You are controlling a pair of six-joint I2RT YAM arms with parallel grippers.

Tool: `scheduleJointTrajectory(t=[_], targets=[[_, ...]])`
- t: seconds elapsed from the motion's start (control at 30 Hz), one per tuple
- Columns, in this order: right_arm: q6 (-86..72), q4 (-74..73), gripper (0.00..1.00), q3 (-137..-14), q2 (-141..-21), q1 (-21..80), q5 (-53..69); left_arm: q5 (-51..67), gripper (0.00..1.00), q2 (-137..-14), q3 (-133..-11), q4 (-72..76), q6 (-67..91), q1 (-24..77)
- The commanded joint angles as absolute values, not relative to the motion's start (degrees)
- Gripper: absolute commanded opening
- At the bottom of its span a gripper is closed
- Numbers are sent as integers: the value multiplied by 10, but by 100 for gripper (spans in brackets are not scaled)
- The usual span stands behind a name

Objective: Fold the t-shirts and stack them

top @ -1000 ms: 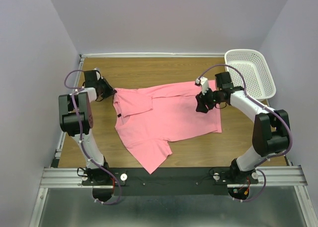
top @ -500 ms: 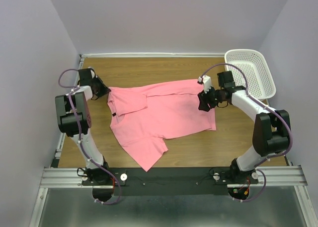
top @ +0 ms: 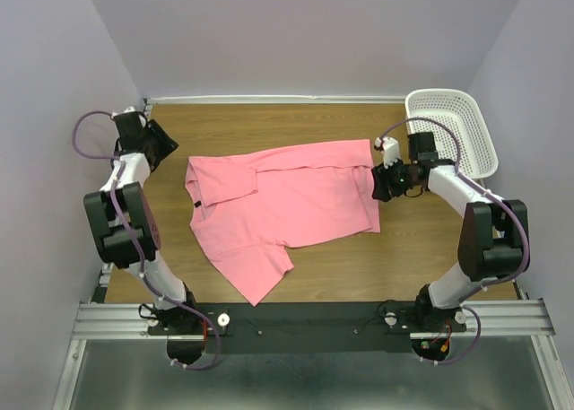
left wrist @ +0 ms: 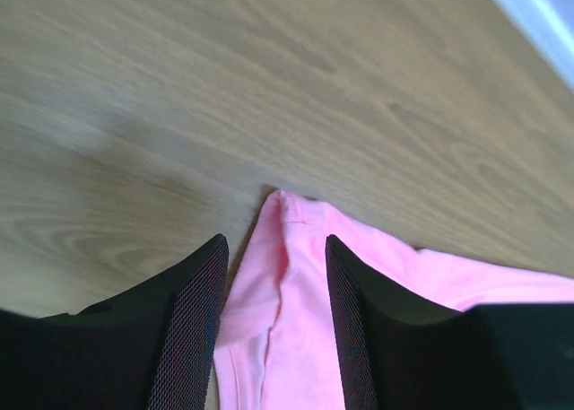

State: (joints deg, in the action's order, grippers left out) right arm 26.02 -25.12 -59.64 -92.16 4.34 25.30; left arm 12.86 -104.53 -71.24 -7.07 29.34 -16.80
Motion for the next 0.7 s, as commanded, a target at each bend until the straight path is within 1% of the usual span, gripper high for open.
scheduleJointTrajectory(t=[0.0, 0.03, 0.07, 0.1, 0.2, 0.23, 0.3, 0.43, 0.5, 0.63, 0.67], targets=[[237, -261, 60, -549, -923, 43, 265, 130, 56, -907, -663, -27, 293, -174], [236, -265, 60, -546, -925, 43, 265, 143, 56, -879, -644, -15, 295, -173], [236, -266, 60, -543, -926, 43, 265, 155, 58, -851, -626, -4, 298, -173], [236, -268, 60, -541, -927, 43, 264, 169, 60, -793, -583, 27, 302, -173], [230, -275, 59, -532, -932, 43, 258, 209, 64, -712, -511, 58, 303, -173], [230, -279, 59, -531, -933, 43, 257, 222, 65, -667, -495, 61, 304, -173], [229, -284, 57, -528, -934, 43, 259, 234, 65, -614, -457, 62, 301, -174], [227, -301, 54, -525, -947, 42, 282, 282, 65, -567, -416, 56, 300, -174], [226, -308, 50, -525, -963, 43, 282, 296, 65, -559, -404, 46, 298, -173], [221, -317, 49, -528, -981, 43, 288, 336, 65, -535, -383, 44, 305, -173], [220, -320, 46, -530, -983, 43, 290, 342, 65, -532, -381, 44, 305, -173]])
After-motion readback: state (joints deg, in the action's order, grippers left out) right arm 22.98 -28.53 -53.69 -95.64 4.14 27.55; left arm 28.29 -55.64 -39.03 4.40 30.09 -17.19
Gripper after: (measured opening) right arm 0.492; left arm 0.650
